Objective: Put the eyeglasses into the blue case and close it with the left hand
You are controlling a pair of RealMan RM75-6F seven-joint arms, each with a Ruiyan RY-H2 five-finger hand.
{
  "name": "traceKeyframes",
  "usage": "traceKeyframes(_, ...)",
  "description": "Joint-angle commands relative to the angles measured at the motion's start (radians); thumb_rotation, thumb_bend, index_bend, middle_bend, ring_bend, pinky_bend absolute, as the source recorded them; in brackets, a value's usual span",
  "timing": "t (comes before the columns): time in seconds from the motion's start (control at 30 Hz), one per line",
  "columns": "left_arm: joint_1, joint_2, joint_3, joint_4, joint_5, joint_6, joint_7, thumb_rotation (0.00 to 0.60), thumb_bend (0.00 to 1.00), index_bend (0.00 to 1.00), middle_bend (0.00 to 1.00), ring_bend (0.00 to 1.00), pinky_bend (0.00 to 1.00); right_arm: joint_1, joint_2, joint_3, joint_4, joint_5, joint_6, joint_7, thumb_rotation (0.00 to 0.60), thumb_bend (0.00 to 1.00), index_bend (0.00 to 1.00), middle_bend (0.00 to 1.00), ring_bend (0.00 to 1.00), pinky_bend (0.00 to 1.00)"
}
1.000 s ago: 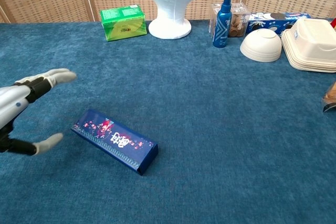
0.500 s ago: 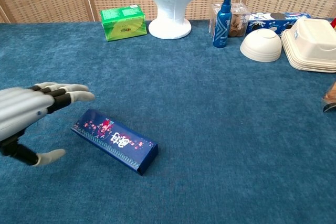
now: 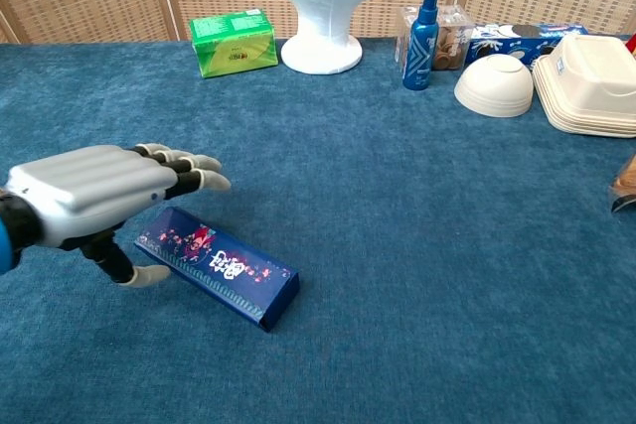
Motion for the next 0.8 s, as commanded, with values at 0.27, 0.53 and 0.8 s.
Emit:
traceKeyframes(0.27,-0.119,-0.046,0.001,0.011,-0.162,-0.012,0.082,0.538,0.27,0.24,0.0,0.0,0.0,-0.006,0.003,0.005,-0.011,0.009,-0.003,-0.009,0.481,0.14,0.0,0.1,0.0,0.19)
traceKeyframes(0.53,-0.143,-0.056,0.028,0.011,-0.144,0.035,0.035,0.535,0.27,0.52,0.0,0.0,0.0,-0.007,0.006,0.009,-0.022,0.013,-0.01,-0.019,0.482,0.14,0.0,0.1,0.0,0.19)
traceKeyframes(0.8,-0.138,-0.055,0.045,0.01,-0.131,0.079,-0.02,0.54,0.26,0.53,0.0,0.0,0.0,-0.006,0.006,0.011,-0.022,0.012,-0.014,-0.018,0.479,0.14,0.0,0.1,0.0,0.19)
